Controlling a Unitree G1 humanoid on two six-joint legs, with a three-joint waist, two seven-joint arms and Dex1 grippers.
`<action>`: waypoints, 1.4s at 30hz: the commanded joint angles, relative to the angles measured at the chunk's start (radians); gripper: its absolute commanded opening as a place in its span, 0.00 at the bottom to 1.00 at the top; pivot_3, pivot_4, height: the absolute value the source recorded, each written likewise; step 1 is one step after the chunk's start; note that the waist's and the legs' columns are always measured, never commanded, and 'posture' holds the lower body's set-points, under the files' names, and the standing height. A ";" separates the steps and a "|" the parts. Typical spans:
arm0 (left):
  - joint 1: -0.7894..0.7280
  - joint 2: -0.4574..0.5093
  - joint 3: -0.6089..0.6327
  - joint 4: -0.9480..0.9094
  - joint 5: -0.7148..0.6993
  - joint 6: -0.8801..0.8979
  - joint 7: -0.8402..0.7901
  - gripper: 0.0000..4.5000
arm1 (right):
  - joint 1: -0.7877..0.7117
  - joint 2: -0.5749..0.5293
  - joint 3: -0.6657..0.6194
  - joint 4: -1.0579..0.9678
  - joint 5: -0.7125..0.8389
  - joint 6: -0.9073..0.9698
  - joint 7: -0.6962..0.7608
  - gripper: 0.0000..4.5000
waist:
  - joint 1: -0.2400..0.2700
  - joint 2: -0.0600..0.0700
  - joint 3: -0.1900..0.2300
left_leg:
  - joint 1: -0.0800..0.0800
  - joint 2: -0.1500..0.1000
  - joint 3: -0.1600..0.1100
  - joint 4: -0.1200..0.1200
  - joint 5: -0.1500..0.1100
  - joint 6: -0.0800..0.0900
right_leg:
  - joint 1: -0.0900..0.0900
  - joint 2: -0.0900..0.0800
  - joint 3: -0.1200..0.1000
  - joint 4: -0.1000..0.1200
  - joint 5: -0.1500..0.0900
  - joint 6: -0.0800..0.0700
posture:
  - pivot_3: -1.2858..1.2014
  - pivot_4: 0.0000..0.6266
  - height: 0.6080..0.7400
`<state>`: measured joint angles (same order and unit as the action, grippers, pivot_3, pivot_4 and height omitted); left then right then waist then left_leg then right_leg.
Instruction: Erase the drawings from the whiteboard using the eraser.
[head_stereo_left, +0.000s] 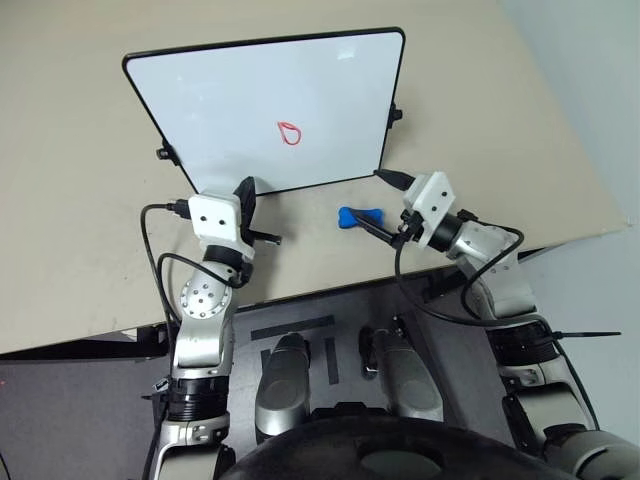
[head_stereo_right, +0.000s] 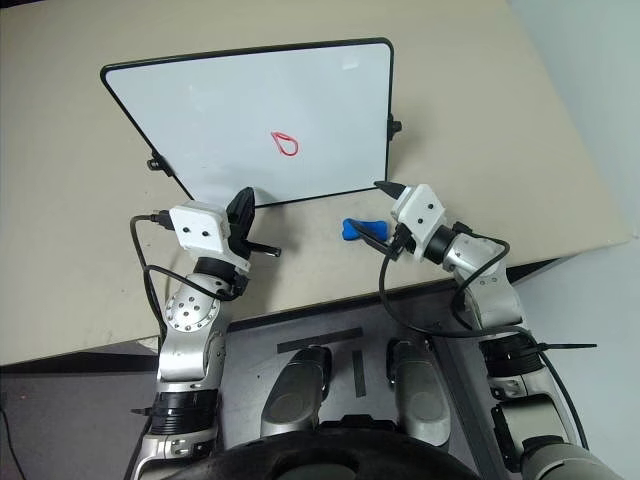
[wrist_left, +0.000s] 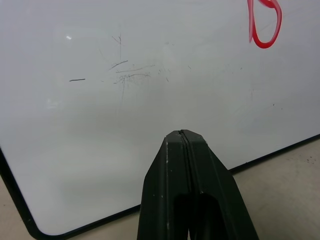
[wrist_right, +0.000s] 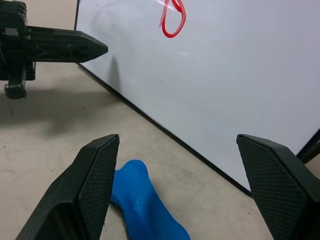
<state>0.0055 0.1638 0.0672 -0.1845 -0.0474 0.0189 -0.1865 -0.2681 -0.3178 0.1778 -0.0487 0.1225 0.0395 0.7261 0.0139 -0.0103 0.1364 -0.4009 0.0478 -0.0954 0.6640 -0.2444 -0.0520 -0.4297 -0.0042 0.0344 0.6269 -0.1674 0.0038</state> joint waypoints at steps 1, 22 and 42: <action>-0.009 0.002 -0.001 -0.036 -0.006 -0.009 0.001 0.00 | -0.017 0.004 0.002 -0.030 0.009 -0.023 0.000 0.88 | 0.000 0.000 0.000 | 0.000 0.000 0.000 0.000 0.000 0.000 | 0.000 0.000 0.000 0.000 0.000 0.000 | 0.52 0.24 1.00; 0.021 -0.009 0.009 -0.065 -0.002 -0.008 0.030 0.00 | -0.016 -0.066 0.040 -0.072 0.034 0.014 0.130 0.88 | 0.001 0.000 0.000 | 0.000 0.000 0.000 0.000 0.000 0.000 | 0.000 0.001 0.000 0.000 0.000 0.000 | 0.52 0.24 1.00; 0.033 -0.038 -0.026 -0.038 0.008 -0.022 0.038 0.00 | -0.058 -0.123 0.119 0.090 -0.024 -0.014 0.225 0.88 | 0.004 0.000 0.000 | 0.001 -0.001 0.000 0.001 0.000 0.000 | 0.001 0.001 0.000 0.000 -0.001 0.001 | 0.52 0.24 1.00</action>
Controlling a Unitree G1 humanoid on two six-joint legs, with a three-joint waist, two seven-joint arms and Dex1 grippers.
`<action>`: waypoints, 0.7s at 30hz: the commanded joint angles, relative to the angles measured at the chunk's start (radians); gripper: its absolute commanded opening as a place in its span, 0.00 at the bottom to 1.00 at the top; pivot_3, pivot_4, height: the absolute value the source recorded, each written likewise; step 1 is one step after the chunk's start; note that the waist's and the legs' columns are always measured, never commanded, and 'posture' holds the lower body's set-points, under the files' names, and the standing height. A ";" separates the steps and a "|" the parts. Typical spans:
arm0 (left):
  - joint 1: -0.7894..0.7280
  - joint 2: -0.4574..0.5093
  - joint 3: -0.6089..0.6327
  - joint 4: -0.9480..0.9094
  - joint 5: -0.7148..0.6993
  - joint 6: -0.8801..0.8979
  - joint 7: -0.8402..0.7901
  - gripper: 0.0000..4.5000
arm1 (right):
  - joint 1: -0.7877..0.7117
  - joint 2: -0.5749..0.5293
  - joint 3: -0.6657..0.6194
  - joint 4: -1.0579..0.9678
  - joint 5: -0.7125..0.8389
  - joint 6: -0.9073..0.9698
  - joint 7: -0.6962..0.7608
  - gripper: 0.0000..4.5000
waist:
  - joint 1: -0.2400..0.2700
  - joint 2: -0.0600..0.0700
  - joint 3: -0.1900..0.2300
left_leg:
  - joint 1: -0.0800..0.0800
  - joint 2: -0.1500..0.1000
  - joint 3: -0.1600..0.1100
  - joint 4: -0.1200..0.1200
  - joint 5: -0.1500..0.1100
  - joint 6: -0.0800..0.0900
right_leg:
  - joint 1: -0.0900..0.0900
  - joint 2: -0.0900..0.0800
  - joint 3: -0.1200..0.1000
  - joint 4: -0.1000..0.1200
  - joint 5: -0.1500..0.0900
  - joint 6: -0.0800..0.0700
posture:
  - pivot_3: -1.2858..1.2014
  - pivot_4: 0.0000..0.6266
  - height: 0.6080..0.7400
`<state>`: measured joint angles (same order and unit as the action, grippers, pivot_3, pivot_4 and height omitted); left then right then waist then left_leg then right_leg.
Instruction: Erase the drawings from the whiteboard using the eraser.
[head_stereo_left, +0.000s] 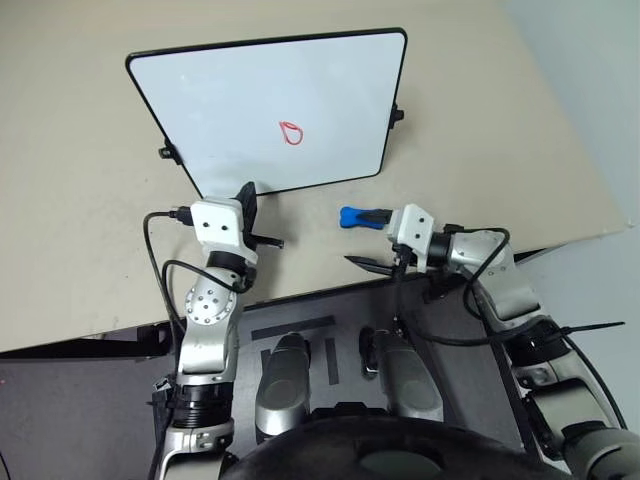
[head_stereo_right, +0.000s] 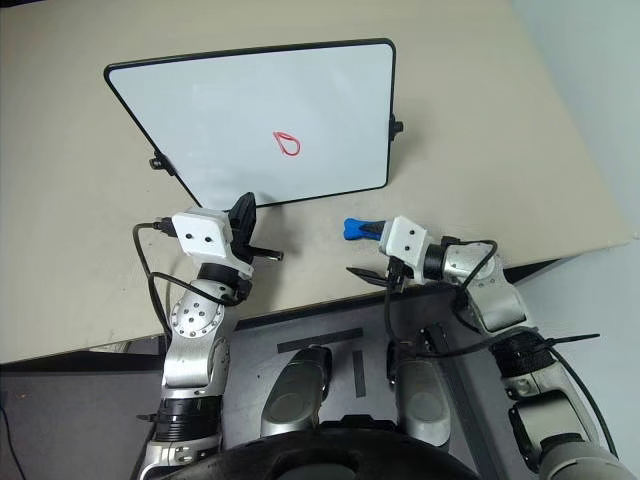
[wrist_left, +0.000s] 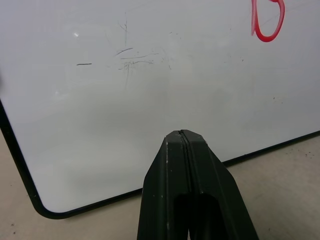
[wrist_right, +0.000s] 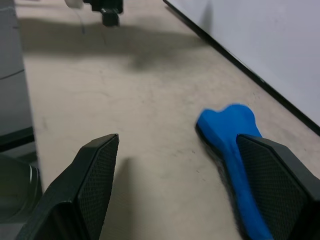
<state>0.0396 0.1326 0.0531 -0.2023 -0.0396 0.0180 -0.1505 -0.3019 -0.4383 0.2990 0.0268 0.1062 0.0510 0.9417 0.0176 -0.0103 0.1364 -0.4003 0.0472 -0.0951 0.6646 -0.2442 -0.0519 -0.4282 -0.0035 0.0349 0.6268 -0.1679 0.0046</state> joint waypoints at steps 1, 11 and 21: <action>-0.001 -0.007 -0.011 -0.020 0.000 -0.022 0.003 0.00 | -0.029 -0.001 -0.003 0.024 -0.010 -0.029 0.009 0.88 | 0.000 0.000 0.000 | 0.000 0.000 0.000 0.000 0.000 0.000 | 0.000 0.000 0.000 0.000 0.000 0.000 | 0.52 0.24 1.00; -0.007 -0.015 -0.012 -0.014 0.004 -0.030 0.016 0.00 | -0.068 0.008 -0.012 0.097 -0.059 -0.080 -0.040 0.26 | 0.000 0.000 0.000 | 0.000 0.000 0.000 0.000 0.000 0.000 | 0.000 0.000 0.000 0.000 0.000 0.000 | 0.52 0.24 1.00; -0.011 -0.015 -0.005 -0.012 0.002 -0.034 0.013 0.00 | -0.118 0.015 -0.011 0.073 -0.093 -0.175 -0.059 0.01 | 0.000 0.000 0.000 | 0.000 0.000 0.000 0.000 0.000 0.000 | 0.000 0.000 0.000 0.000 0.001 -0.001 | 0.52 0.24 1.00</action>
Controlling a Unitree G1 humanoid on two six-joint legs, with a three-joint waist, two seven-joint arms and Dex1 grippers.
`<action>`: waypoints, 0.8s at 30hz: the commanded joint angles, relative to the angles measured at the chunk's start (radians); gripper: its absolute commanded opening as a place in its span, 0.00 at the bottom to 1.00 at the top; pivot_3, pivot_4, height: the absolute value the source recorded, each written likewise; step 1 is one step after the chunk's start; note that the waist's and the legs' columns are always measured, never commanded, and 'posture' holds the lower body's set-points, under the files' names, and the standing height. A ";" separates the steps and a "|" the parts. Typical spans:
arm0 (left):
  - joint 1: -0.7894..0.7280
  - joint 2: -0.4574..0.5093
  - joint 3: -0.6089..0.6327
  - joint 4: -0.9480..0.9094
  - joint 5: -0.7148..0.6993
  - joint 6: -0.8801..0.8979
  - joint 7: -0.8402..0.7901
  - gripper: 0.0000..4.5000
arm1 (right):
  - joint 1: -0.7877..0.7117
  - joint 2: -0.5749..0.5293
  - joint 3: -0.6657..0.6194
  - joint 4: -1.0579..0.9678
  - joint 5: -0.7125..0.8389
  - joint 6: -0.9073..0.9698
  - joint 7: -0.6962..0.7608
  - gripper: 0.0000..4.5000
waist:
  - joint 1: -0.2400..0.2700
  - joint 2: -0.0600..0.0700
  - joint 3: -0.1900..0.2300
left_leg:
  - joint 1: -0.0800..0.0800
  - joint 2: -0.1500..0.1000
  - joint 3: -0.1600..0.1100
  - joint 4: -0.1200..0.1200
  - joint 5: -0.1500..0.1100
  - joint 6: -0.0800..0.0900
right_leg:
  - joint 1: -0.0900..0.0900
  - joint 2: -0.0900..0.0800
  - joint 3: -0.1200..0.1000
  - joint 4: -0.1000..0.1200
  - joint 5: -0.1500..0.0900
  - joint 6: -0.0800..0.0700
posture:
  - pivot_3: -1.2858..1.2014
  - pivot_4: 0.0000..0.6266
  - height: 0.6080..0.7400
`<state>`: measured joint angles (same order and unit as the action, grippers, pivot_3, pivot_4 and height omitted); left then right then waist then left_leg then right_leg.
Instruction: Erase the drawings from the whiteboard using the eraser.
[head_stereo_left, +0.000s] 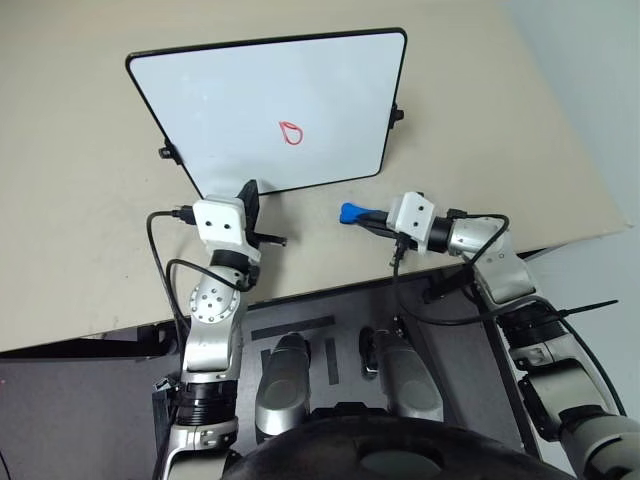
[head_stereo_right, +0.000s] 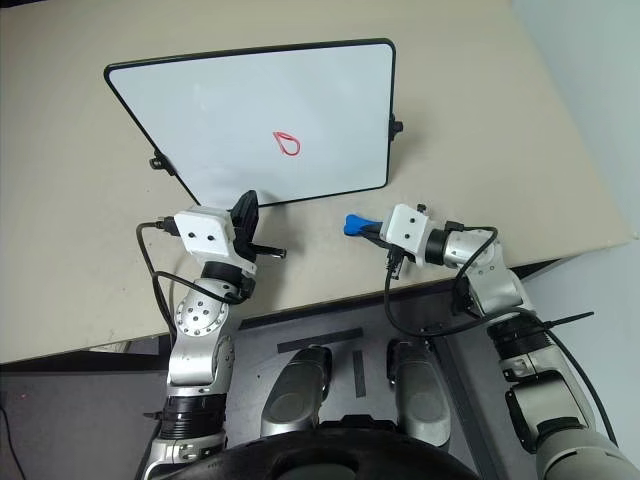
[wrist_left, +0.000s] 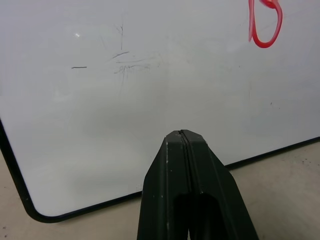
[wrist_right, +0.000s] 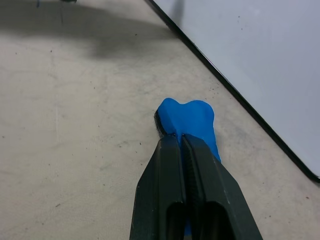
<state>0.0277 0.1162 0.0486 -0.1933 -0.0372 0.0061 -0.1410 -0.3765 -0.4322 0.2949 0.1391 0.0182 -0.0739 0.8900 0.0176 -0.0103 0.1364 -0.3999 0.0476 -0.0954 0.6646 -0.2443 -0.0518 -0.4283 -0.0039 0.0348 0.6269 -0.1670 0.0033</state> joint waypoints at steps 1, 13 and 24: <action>0.006 0.004 0.002 -0.027 -0.003 -0.022 0.001 0.00 | -0.061 0.017 -0.004 -0.051 -0.004 -0.070 -0.004 0.01 | -0.001 0.000 0.000 | 0.000 0.000 0.000 0.000 0.000 0.000 | 0.000 0.000 0.000 0.000 0.000 0.000 | 0.52 0.24 1.00; 0.045 0.006 0.018 -0.037 -0.004 -0.029 0.005 0.00 | -0.405 0.150 0.083 0.338 -0.189 -0.484 -0.098 0.01 | -0.004 0.000 0.000 | -0.001 0.001 -0.001 -0.002 0.000 0.000 | -0.004 -0.001 -0.001 0.001 0.001 -0.002 | 0.52 0.24 1.00; 0.050 0.007 0.026 -0.045 0.001 -0.040 0.023 0.00 | -0.619 0.200 0.105 0.763 -0.389 -0.727 -0.366 0.01 | -0.004 0.000 0.000 | -0.004 0.002 -0.001 -0.002 -0.002 -0.001 | -0.008 -0.002 -0.001 0.001 0.002 -0.004 | 0.52 0.24 1.00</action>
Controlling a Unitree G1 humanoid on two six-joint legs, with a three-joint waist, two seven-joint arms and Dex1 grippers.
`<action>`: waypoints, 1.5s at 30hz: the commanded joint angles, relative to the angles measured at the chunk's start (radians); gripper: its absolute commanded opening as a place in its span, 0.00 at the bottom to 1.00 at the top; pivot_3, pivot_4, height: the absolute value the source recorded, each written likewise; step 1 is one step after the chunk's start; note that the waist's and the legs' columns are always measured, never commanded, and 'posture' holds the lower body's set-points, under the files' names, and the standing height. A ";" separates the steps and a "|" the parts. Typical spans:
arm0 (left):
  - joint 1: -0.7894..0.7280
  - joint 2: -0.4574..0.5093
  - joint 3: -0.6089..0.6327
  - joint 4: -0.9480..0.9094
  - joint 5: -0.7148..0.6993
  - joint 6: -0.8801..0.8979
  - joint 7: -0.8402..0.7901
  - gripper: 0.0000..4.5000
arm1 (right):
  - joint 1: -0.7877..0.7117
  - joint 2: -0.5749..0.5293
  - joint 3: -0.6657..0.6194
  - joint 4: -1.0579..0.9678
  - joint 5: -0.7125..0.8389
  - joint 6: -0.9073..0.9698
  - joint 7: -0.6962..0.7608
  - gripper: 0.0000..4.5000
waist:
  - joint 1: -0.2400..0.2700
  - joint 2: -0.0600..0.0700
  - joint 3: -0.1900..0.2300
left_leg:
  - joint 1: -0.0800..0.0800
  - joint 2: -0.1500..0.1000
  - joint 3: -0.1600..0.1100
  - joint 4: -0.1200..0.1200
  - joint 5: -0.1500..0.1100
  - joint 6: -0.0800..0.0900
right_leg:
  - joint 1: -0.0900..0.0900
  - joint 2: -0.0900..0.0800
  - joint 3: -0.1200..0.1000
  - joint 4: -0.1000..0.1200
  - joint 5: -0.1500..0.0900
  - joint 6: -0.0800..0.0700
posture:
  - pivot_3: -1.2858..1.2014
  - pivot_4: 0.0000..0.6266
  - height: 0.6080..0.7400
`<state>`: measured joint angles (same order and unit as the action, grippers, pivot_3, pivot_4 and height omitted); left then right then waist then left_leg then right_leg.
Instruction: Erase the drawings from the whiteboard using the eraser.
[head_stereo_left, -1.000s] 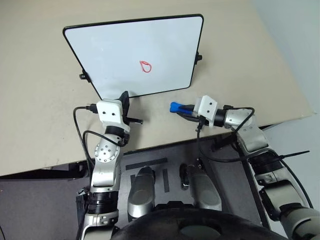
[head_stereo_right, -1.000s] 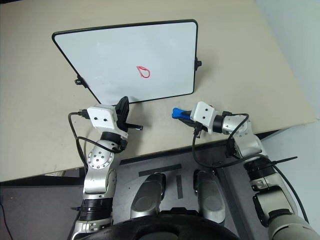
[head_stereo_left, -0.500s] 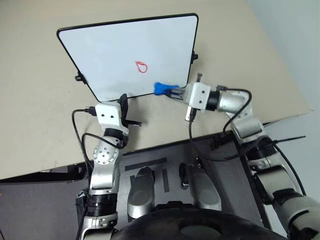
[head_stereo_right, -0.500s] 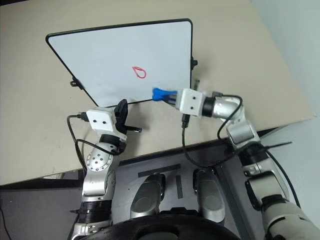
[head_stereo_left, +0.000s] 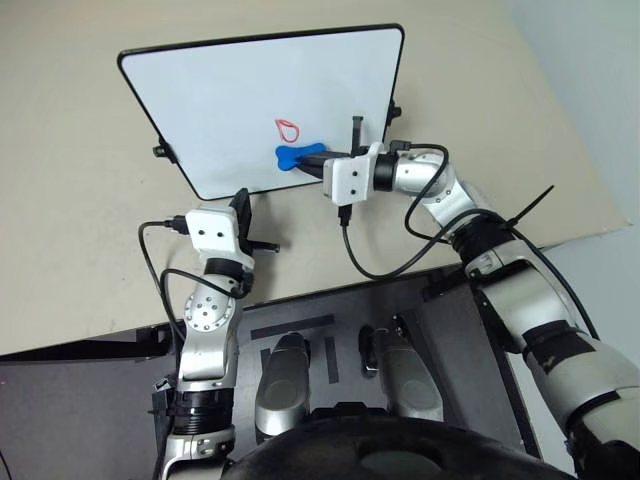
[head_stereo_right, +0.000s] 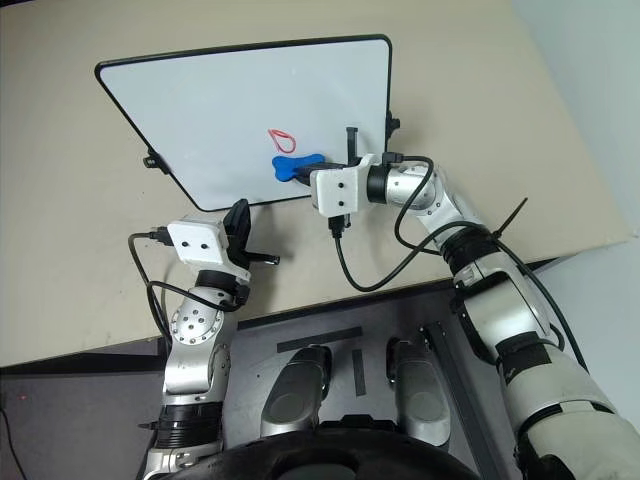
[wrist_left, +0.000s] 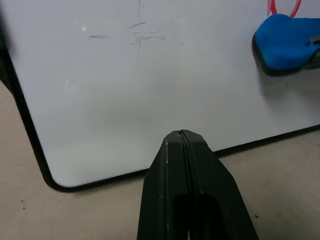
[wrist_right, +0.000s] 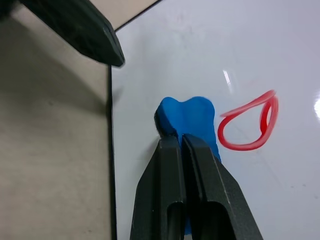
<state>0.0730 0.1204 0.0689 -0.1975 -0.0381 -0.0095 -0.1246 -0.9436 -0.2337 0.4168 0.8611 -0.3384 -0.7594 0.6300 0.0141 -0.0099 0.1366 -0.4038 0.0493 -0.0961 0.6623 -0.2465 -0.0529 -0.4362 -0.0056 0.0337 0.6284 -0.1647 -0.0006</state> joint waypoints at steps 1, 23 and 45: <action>0.005 0.003 0.007 -0.041 0.002 -0.025 0.007 0.00 | -0.063 0.002 -0.020 0.055 -0.046 -0.054 -0.136 0.01 | 0.000 0.000 0.000 | 0.000 0.000 0.000 0.000 0.000 0.000 | 0.000 0.000 0.000 0.000 0.000 0.000 | 0.52 0.24 1.00; -0.017 0.007 -0.002 -0.027 0.002 -0.021 -0.002 0.00 | -0.047 0.033 0.015 0.099 -0.105 -0.110 -0.243 0.01 | -0.005 0.000 0.000 | 0.001 0.002 -0.001 0.000 0.000 0.000 | -0.004 0.001 -0.001 -0.002 0.010 -0.005 | 0.52 0.24 1.00; -0.020 0.015 -0.007 -0.026 -0.002 -0.017 -0.007 0.00 | -0.085 -0.006 -0.080 -0.010 -0.111 -0.094 -0.455 0.01 | -0.004 0.001 0.001 | -0.001 0.002 0.000 0.000 0.000 0.000 | -0.008 0.001 -0.001 -0.002 0.011 -0.007 | 0.52 0.24 1.00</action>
<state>0.0615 0.1341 0.0662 -0.1972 -0.0383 -0.0143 -0.1288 -1.0021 -0.2239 0.3869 0.8880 -0.4663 -0.8619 0.2261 0.0100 -0.0089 0.1372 -0.4051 0.0519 -0.0966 0.6624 -0.2468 -0.0534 -0.4438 -0.0043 0.0325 0.6268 -0.1531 -0.0081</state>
